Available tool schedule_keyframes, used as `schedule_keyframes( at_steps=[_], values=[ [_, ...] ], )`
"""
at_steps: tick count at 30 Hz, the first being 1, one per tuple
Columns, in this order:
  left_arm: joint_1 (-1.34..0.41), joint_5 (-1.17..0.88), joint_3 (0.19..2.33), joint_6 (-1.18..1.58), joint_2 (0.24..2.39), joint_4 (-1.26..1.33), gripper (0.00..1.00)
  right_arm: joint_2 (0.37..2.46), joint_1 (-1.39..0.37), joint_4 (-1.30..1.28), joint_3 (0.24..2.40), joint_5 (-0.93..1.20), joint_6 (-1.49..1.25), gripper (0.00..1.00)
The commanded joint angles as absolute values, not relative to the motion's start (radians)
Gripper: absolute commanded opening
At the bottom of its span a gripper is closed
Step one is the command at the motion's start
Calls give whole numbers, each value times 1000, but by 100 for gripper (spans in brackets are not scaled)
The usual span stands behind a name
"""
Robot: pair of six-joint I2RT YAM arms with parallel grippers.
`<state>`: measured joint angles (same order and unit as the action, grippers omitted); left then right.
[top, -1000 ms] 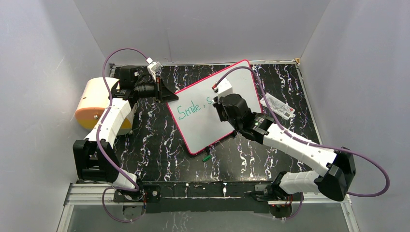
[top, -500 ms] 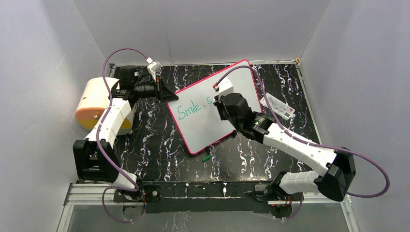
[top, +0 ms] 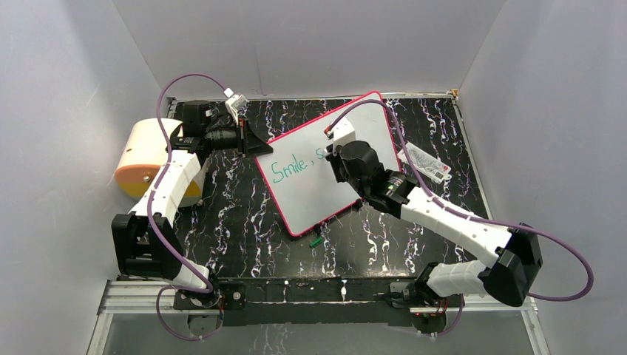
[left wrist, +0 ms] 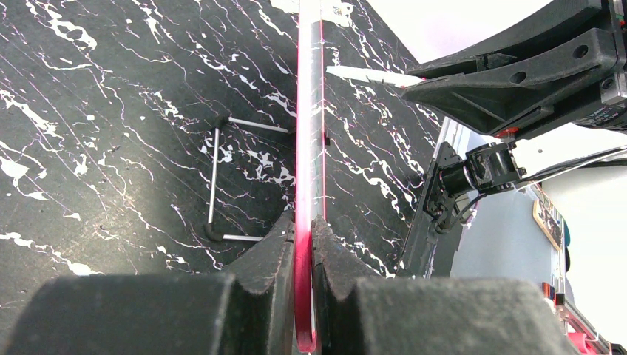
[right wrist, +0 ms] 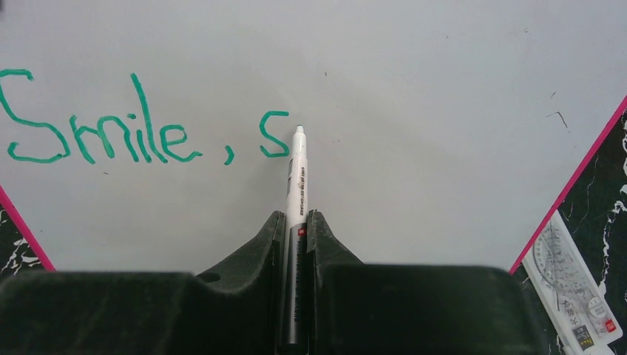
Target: Write a sentence on the whiteboard
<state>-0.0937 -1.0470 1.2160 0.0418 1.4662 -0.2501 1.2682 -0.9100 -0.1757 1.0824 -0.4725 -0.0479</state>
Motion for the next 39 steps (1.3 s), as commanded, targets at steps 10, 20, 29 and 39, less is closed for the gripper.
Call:
schedule_keyframes(
  at_steps=[10, 20, 29, 39],
  values=[
    [-104, -995, 1183, -7, 1493, -302, 0, 1295, -900, -94, 1105, -472, -28, 0],
    [-104, -991, 1182, -8, 1491, -301, 0, 1299, -897, -156, 1109, -458, -45, 0],
    [-104, -992, 1183, -7, 1491, -301, 0, 1308, -896, -258, 1116, -401, -77, 0],
    [-104, -992, 1182, -6, 1493, -302, 0, 1303, -896, -329, 1126, -370, -91, 0]
  ],
)
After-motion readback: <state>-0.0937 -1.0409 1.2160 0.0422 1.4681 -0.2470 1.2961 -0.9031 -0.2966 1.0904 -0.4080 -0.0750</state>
